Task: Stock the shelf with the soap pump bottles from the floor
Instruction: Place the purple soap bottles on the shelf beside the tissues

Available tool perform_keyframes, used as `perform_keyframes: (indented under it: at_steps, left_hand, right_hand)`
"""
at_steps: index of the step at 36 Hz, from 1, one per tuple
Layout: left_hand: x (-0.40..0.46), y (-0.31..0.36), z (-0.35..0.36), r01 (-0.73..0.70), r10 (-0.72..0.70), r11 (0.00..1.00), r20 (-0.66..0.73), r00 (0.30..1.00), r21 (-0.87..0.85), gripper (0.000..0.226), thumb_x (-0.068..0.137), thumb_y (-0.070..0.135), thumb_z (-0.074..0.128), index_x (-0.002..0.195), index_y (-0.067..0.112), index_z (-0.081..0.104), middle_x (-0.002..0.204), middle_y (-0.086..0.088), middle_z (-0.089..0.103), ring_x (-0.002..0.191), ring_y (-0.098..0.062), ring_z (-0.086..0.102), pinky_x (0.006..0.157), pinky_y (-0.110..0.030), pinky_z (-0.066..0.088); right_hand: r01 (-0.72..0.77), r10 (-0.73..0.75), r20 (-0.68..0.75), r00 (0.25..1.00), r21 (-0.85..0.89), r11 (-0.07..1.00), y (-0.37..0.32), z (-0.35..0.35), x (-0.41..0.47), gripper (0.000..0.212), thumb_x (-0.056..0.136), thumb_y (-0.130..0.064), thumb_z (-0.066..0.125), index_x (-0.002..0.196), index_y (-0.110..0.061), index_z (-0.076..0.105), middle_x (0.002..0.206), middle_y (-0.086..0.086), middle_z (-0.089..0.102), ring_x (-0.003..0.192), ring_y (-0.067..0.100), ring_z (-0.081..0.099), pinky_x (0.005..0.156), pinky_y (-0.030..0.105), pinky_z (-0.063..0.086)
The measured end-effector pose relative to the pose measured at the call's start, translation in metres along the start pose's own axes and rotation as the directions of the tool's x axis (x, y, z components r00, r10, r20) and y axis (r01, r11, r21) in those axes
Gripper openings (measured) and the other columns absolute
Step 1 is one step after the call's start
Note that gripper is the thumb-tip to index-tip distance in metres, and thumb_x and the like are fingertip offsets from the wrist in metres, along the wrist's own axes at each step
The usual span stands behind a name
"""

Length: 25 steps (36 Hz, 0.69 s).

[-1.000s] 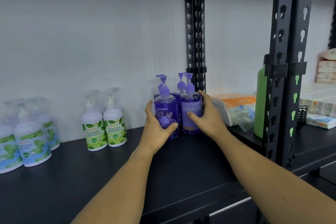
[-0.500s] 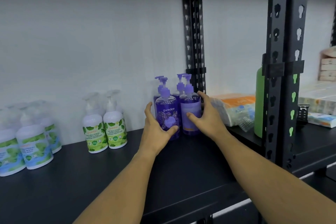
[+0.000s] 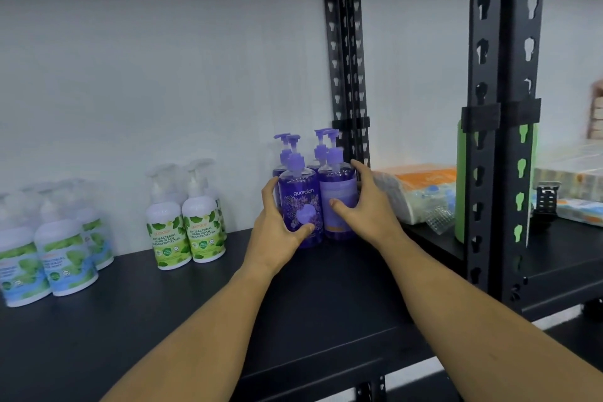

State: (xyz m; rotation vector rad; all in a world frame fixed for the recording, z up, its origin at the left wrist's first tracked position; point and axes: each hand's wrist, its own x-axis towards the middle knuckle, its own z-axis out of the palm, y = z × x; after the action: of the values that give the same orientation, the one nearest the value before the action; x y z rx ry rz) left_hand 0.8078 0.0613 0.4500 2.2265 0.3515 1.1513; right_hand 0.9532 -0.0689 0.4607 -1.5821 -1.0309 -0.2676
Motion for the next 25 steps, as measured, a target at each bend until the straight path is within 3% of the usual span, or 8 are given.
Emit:
perform_keyframes:
  at_steps: [7,14,18,23,25]
  left_hand:
    - [-0.0006,0.0002,0.0005,0.004,-0.004,1.000,-0.003,1.000,0.021,0.104,0.076,0.022,0.085,0.148,0.040,0.012,0.101,0.008,0.061,0.080,0.003,0.061,0.062,0.000,0.044]
    - [-0.0005,0.0014,0.0018,-0.012,0.012,1.000,0.000,1.000,0.017,0.105,0.076,0.021,0.085,0.149,0.038,0.011,0.108,0.005,0.060,0.081,0.005,0.061,0.063,0.000,0.044]
    - [0.0004,0.0001,0.0029,-0.004,0.004,1.000,-0.005,1.000,0.021,0.105,0.077,0.021,0.085,0.149,0.038,0.010,0.107,0.005,0.061,0.081,0.007,0.061,0.063,0.000,0.044]
    - [0.0012,0.0002,0.0042,-0.003,0.003,1.000,-0.005,1.000,0.014,0.104,0.077,0.020,0.084,0.150,0.037,0.011,0.107,0.005,0.061,0.081,0.004,0.061,0.063,0.001,0.043]
    - [0.0015,0.0001,0.0041,-0.008,0.008,1.000,-0.004,1.000,0.010,0.104,0.078,0.020,0.084,0.150,0.037,0.011,0.107,0.004,0.060,0.081,0.003,0.061,0.064,0.001,0.043]
  right_hand:
    - [-0.001,0.001,0.006,1.000,0.036,0.999,-0.0019,-0.0013,-0.0005,0.087,0.083,-0.022,0.075,0.154,-0.026,0.026,0.137,-0.009,0.054,0.122,0.009,0.055,0.105,0.031,0.047]
    - [-0.022,0.016,0.080,0.997,0.067,0.998,-0.0011,-0.0039,-0.0014,0.095,0.083,-0.011,0.073,0.158,-0.025,0.016,0.126,-0.016,0.047,0.109,0.002,0.051,0.090,0.014,0.040]
    - [-0.014,0.009,0.076,0.997,0.071,0.997,0.0009,-0.0051,-0.0009,0.095,0.082,-0.009,0.074,0.157,-0.026,0.018,0.123,-0.018,0.048,0.104,-0.001,0.052,0.075,-0.005,0.036]
    - [-0.005,0.000,0.072,0.997,0.072,0.997,0.0025,-0.0054,0.0000,0.093,0.081,-0.008,0.075,0.155,-0.025,0.022,0.121,-0.020,0.048,0.092,-0.017,0.053,0.073,-0.006,0.037]
    - [-0.007,0.002,0.071,0.997,0.066,0.998,0.0025,-0.0052,-0.0001,0.093,0.081,-0.009,0.076,0.156,-0.025,0.022,0.122,-0.020,0.048,0.095,-0.011,0.054,0.073,-0.006,0.037]
